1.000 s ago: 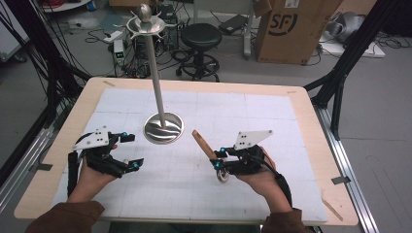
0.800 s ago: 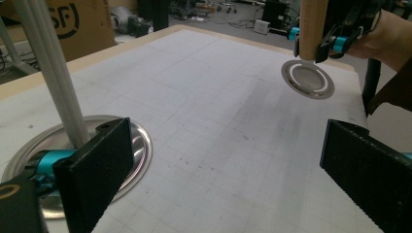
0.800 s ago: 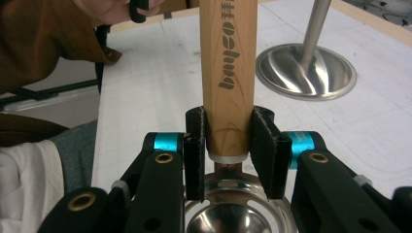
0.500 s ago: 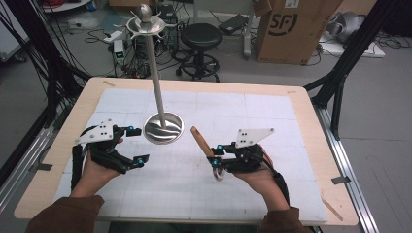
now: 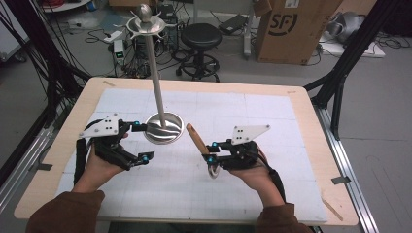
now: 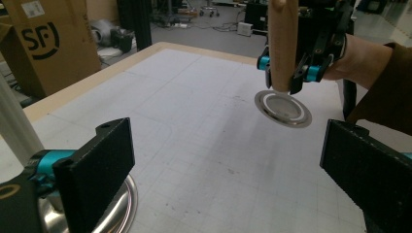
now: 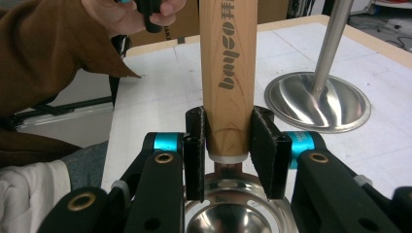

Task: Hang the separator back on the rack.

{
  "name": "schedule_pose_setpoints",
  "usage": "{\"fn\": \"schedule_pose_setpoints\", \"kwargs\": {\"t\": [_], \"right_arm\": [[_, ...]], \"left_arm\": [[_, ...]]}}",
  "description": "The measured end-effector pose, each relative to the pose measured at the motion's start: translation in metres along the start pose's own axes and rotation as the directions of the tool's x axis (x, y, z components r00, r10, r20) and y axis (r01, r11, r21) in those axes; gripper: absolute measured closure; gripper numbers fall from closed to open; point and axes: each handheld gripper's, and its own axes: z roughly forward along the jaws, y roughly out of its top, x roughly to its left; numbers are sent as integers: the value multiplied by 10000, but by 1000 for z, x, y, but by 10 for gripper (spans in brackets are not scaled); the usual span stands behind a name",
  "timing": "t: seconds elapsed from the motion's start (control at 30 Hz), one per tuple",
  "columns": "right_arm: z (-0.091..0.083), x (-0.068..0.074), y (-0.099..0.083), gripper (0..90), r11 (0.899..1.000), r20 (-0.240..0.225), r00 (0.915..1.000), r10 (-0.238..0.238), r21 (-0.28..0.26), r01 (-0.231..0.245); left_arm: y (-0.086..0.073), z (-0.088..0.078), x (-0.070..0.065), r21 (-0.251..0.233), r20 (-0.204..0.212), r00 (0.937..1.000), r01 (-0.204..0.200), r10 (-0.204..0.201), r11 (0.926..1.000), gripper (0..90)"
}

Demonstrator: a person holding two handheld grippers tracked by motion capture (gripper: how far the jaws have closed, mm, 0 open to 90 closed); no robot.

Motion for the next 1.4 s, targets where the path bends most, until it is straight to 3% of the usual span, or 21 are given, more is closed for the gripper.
{"fn": "schedule_pose_setpoints", "kwargs": {"t": [0.57,0.67,0.8,0.9,1.13,1.3,1.4], "right_arm": [[23,3,19,686,9991,-614,9974,-371,-250,356],[25,4,21,686,9986,-710,9964,-462,-306,441],[27,5,22,686,9978,-807,9955,-507,-457,471],[28,7,23,686,9970,-912,9941,-588,-552,539],[29,8,24,686,9967,-1010,9929,-633,-578,576],[30,8,25,686,9964,-1064,9923,-630,-625,565],[31,8,25,686,9963,-1096,9918,-663,-617,598]], "left_arm": [[27,19,-10,-173,649,9972,-363,373,9992,65],[32,22,-12,-306,983,9940,-442,470,9986,136],[36,27,-15,-364,1132,9922,-487,525,9982,145],[38,30,-16,-415,1339,9890,-574,625,9975,207],[40,37,-18,-392,1368,9878,-690,738,9968,257],[42,40,-20,-682,1702,9822,-685,792,9953,347],[43,41,-20,-724,1679,9821,-736,849,9947,420]]}}
